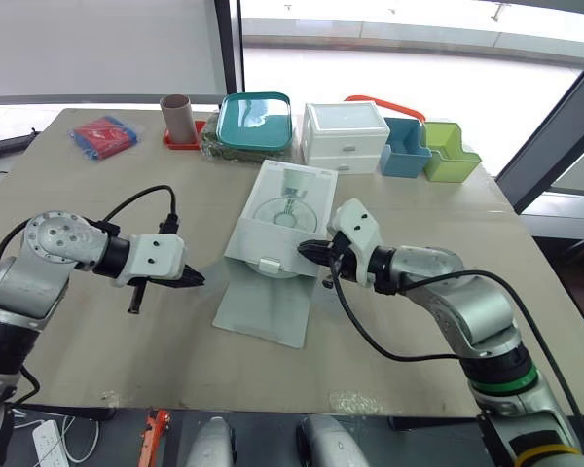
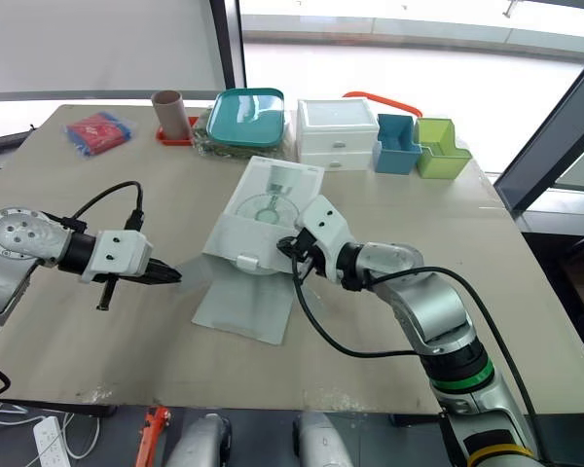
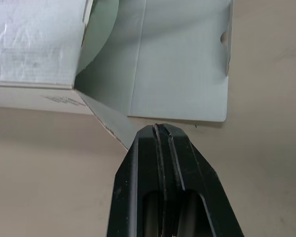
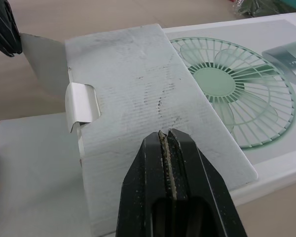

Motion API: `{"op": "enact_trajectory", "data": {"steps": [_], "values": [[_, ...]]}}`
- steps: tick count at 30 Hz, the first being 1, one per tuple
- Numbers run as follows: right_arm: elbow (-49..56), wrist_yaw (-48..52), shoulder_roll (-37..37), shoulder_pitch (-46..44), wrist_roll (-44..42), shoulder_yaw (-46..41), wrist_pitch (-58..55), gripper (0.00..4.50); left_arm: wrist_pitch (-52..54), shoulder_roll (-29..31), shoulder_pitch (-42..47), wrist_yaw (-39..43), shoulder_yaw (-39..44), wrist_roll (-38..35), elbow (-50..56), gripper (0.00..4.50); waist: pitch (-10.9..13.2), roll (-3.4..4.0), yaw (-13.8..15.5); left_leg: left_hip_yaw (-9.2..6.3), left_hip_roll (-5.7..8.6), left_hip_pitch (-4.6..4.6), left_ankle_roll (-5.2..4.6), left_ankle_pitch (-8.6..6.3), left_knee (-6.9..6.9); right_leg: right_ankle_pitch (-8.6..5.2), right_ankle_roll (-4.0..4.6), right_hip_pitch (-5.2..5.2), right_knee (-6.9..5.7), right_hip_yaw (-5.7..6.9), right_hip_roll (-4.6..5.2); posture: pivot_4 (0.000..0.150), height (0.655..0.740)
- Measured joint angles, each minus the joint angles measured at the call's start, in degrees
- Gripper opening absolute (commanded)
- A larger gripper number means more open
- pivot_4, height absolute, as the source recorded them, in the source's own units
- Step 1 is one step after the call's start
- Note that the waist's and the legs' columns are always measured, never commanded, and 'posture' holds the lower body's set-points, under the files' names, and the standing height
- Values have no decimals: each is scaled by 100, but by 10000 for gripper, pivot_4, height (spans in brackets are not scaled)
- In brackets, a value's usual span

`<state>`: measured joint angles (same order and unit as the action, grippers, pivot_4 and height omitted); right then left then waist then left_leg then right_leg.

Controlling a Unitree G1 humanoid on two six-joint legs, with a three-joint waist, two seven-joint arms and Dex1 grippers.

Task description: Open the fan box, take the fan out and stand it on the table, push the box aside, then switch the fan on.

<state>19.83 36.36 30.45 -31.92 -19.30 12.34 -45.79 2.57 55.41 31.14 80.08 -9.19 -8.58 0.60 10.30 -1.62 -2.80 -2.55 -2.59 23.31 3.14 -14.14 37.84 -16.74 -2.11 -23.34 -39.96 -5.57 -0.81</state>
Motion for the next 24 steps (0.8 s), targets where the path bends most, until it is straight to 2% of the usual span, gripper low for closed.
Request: {"op": "enact_trajectory", "data": {"steps": [9, 15, 24], "values": [[35, 81, 47, 37, 38, -3, 61, 506, -894, -505, 374, -570, -203, 795, -1154, 0, 0, 0, 6, -2, 0, 0, -1, -1, -1, 0, 1, 0, 0, 5, 1, 1500, 7400], [53, 100, 59, 44, 59, -3, 68, 506, -1085, -1158, 546, -1089, -209, 903, -1592, 0, 0, 0, 9, -4, 3, 3, -1, -1, 1, 0, 1, 1, -1, 7, 5, 1500, 7400], [85, 102, 71, 46, 58, -3, 37, 506, -1291, -1341, 625, -1444, -211, 1079, -1909, 0, 0, 0, 7, -5, 3, 2, -1, 0, 1, 1, 2, 1, -3, 9, 6, 1500, 7400]]}}
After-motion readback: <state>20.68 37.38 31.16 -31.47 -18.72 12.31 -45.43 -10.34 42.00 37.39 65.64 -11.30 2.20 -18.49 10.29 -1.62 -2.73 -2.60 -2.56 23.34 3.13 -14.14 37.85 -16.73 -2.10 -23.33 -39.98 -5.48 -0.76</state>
